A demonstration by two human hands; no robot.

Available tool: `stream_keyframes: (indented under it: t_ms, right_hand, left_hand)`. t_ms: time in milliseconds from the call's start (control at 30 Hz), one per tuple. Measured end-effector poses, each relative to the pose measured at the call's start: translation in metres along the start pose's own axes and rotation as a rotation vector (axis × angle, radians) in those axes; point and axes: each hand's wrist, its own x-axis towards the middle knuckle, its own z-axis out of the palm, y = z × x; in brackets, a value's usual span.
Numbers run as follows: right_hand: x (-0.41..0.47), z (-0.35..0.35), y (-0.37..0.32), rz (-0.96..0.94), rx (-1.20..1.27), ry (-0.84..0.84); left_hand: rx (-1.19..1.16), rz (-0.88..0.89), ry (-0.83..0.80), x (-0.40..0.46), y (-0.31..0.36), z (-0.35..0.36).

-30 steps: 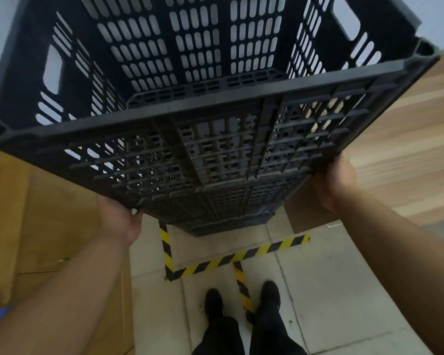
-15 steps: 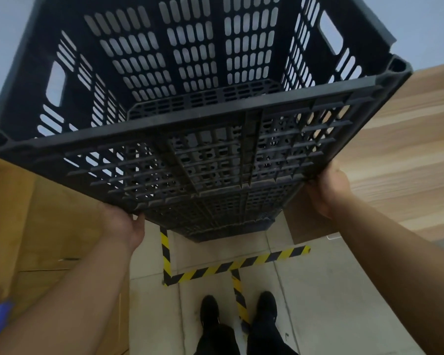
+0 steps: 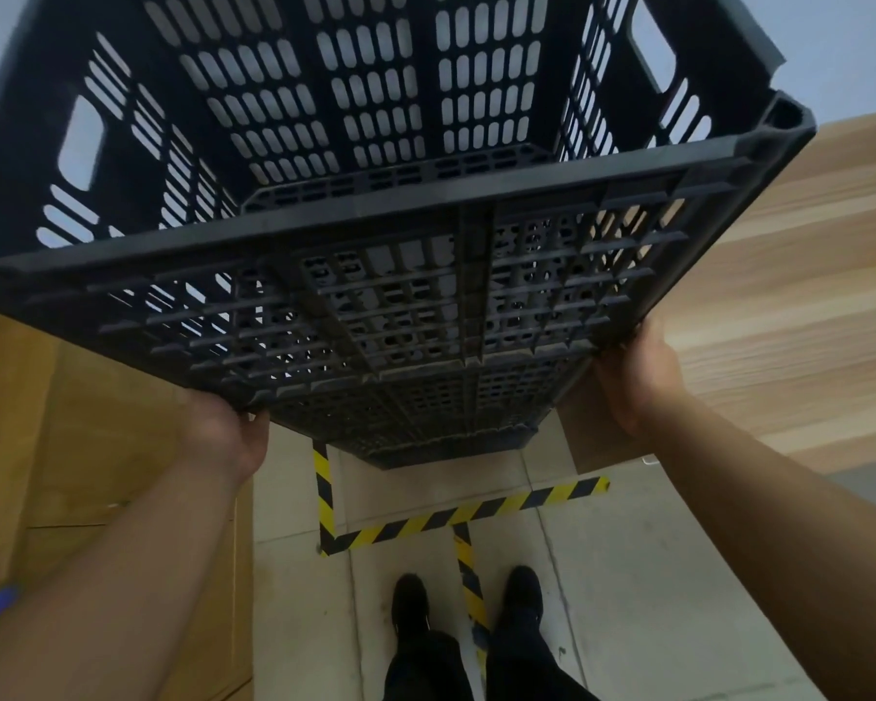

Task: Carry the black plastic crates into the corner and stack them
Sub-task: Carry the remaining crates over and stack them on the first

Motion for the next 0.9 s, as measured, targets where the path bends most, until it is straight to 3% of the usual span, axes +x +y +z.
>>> stream_keyframes:
  t_ms: [167,300,433,567,900]
  right_hand:
    - [0.002,-0.001,0.004,0.032,-0.025,0.001]
    - [0.003,-0.009,-0.012,0.047,0.123,-0.094]
    - [-0.008,-0.011,-0.033,-0.004,0.281,-0.14]
    - [-0.017,0.002,-0.045,-0.024,0.36,-0.13]
    - [0.015,0.009,-0.071,-0.086,0.3,-0.205]
  left_hand:
    - [0.15,-0.015,-0.021,0.009,0.009,-0.014]
    - [0.306,-0.002,-0.104,0.001,0.023,-0.027]
    - [0.235,0.14,-0.154,-0.012,0.048,-0.016]
    - [0.181,0.137,-0.122,-0.02,0.051,-0.009]
    - [0.093,0.138,-0.033,-0.03,0.042,0.005]
